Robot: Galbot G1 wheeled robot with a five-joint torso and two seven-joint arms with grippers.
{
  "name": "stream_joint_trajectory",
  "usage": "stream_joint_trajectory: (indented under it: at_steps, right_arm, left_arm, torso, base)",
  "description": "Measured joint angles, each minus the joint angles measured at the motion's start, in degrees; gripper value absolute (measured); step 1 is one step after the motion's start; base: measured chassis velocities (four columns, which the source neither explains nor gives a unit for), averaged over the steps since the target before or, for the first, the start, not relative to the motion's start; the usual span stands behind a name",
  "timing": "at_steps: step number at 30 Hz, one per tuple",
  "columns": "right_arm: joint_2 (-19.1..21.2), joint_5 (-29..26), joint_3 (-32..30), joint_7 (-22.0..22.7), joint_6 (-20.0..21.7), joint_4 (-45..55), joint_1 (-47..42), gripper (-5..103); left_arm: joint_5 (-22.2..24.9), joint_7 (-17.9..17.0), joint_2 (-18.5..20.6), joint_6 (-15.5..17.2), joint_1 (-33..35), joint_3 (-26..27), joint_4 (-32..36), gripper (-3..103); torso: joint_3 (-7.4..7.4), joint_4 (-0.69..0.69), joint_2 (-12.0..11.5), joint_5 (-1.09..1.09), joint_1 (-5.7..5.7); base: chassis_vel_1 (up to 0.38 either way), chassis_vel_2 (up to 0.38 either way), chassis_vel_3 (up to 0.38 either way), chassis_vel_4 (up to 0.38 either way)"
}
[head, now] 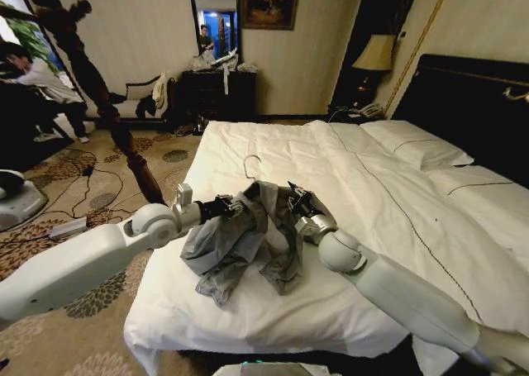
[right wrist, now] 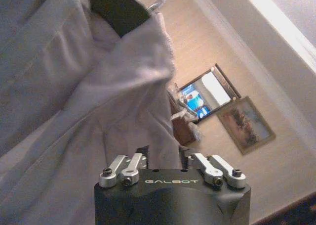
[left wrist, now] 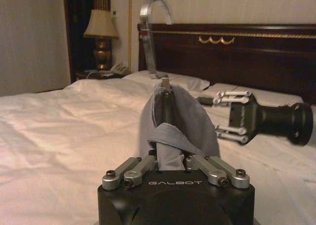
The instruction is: Pick up the clothes from the bed and hang them on the clothes hanger.
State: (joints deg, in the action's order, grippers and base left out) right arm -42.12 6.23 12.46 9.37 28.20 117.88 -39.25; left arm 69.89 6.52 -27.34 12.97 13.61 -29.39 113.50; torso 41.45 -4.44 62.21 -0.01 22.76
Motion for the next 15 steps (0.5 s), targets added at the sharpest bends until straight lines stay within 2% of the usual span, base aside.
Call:
stream_joint_trajectory:
  at_steps: [3, 4, 6, 7, 9, 10, 11, 12, 13, 14, 15]
  right_arm:
    - [0.58, -1.47, -1.45, -0.24, -1.07, 1.04, -1.68, 48]
    - [0.58, -1.47, -1.45, -0.24, -1.07, 1.04, -1.68, 48]
    - [0.74, -2.26, -3.38, -0.4, -1.41, 1.94, -3.87, 59]
    - [0.8, -2.53, -4.04, -0.41, -1.42, 2.18, -4.66, 59]
    - [1.53, -4.58, -6.72, -0.07, -1.43, 2.92, -7.81, 70]
    - [1.53, -4.58, -6.72, -0.07, -1.43, 2.92, -7.81, 70]
    - [2.11, -6.3, -8.08, 0.63, -1.41, 3.29, -9.41, 75]
    - [2.5, -8.04, -8.95, 1.46, -1.28, 3.58, -10.44, 75]
    - [3.11, -12.2, -10.47, 3.71, -0.75, 4.39, -12.21, 86]
    - [3.43, -17.4, -12.4, 6.18, -0.38, 5.3, -13.8, 86]
    - [3.43, -17.4, -12.4, 6.18, -0.38, 5.3, -13.8, 86]
  left_arm:
    - [-1.42, -0.05, 0.46, -0.33, 0.53, 0.18, -0.09, 16]
    - [-1.42, -0.05, 0.46, -0.33, 0.53, 0.18, -0.09, 16]
    - [-2.01, -0.05, 0.87, -0.49, 0.6, 0.36, -0.13, 16]
    - [-2.08, -0.05, 0.99, -0.54, 0.64, 0.51, -0.14, 16]
    - [-2.15, -0.19, 1.46, -0.64, 0.95, 1.22, -0.12, 16]
    - [-2.15, -0.19, 1.46, -0.64, 0.95, 1.22, -0.12, 16]
    - [-2.11, -0.41, 1.81, -0.69, 1.21, 1.66, 0.05, 16]
    - [-2.01, -0.59, 2.08, -0.71, 1.47, 2.06, 0.25, 16]
    - [-1.86, -0.92, 2.62, -0.74, 2.01, 2.95, 0.75, 16]
    - [-1.72, -1.36, 3.04, -0.78, 2.54, 3.88, 1.1, 16]
    - [-1.72, -1.36, 3.04, -0.78, 2.54, 3.88, 1.1, 16]
  torso:
    - [0.0, -0.02, 0.0, 0.01, 0.0]
    - [0.0, -0.02, 0.0, 0.01, 0.0]
    - [0.0, -0.02, 0.0, 0.01, 0.0]
    - [0.0, -0.01, 0.0, 0.01, 0.0]
    - [0.0, -0.01, 0.0, 0.01, 0.0]
    - [0.0, -0.01, 0.0, 0.01, 0.0]
    - [0.0, -0.02, 0.0, 0.01, 0.0]
    - [0.0, -0.03, 0.0, 0.01, 0.0]
    - [0.0, -0.04, 0.0, 0.02, 0.0]
    - [0.0, -0.03, 0.0, 0.01, 0.0]
    - [0.0, -0.03, 0.0, 0.01, 0.0]
  base:
    - [0.0, 0.0, 0.0, 0.0]
    - [0.0, 0.0, 0.0, 0.0]
    - [0.0, 0.0, 0.0, 0.0]
    - [0.0, 0.0, 0.0, 0.0]
    - [0.0, 0.0, 0.0, 0.0]
    - [0.0, 0.0, 0.0, 0.0]
    - [0.0, 0.0, 0.0, 0.0]
    - [0.0, 0.0, 0.0, 0.0]
    - [0.0, 0.0, 0.0, 0.0]
    - [0.0, 0.0, 0.0, 0.0]
    - [0.0, 0.0, 0.0, 0.0]
